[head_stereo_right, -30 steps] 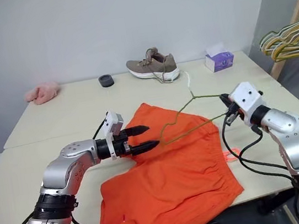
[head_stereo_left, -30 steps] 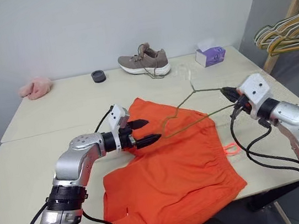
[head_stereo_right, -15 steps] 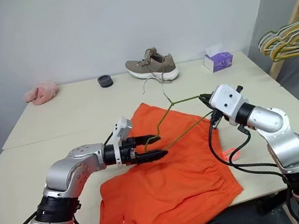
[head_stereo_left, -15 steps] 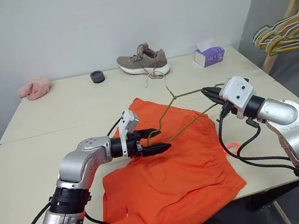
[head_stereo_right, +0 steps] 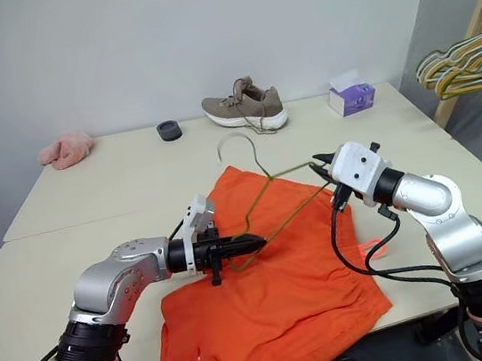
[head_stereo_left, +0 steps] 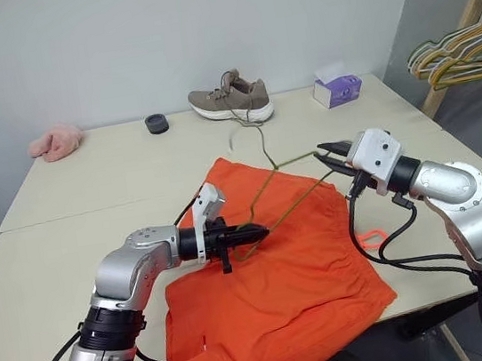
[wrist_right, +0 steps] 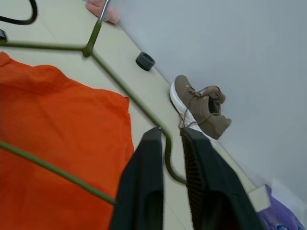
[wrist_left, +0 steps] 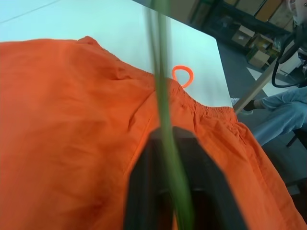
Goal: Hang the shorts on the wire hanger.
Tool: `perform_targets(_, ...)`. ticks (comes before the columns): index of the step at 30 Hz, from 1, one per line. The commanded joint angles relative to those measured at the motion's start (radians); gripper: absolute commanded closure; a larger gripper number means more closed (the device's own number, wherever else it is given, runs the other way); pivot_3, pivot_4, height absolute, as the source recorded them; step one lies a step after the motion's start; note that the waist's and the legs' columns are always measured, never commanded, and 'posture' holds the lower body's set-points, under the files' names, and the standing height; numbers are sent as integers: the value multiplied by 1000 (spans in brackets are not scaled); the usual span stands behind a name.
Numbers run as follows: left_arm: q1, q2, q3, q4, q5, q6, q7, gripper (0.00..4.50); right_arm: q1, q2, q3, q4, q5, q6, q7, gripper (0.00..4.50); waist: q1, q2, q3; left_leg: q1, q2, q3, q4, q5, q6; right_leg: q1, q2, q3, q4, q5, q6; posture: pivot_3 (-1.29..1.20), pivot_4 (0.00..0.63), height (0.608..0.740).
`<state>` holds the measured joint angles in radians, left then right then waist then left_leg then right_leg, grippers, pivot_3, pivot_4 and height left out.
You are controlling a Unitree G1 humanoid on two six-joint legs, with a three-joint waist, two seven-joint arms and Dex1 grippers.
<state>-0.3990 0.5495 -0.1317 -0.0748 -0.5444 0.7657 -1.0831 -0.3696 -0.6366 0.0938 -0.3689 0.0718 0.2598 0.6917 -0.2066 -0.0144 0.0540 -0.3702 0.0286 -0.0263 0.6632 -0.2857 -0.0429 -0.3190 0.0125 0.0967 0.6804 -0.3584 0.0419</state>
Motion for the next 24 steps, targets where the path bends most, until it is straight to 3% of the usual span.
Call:
perform_targets(1,-3,19,-1,-43,10,-34,-9,4500,1,-27,-14,-57,33,6,48,2425,0,0,0,0,0,0,0,0,0,0,0,0,0,0,0,-243,16,740)
perform_targets(8,-4,50,-10,-23,53,-101,-26,4500,23,-113,-98,-78,110,83,120,130,2,0,0,0,0,0,0,0,0,0,0,0,0,0,0,-251,20,740)
perform_targets(12,-5,69,-5,-25,33,-105,-77,4500,48,-185,-87,-47,81,75,164,37,0,-1,0,0,0,0,0,0,0,0,0,0,0,0,0,-259,18,740)
perform_targets(24,-14,181,-1,-92,-97,-32,-295,4500,-44,-218,67,155,-10,-55,309,37,-21,0,0,1,0,1,0,0,0,0,0,0,0,0,0,-256,7,740)
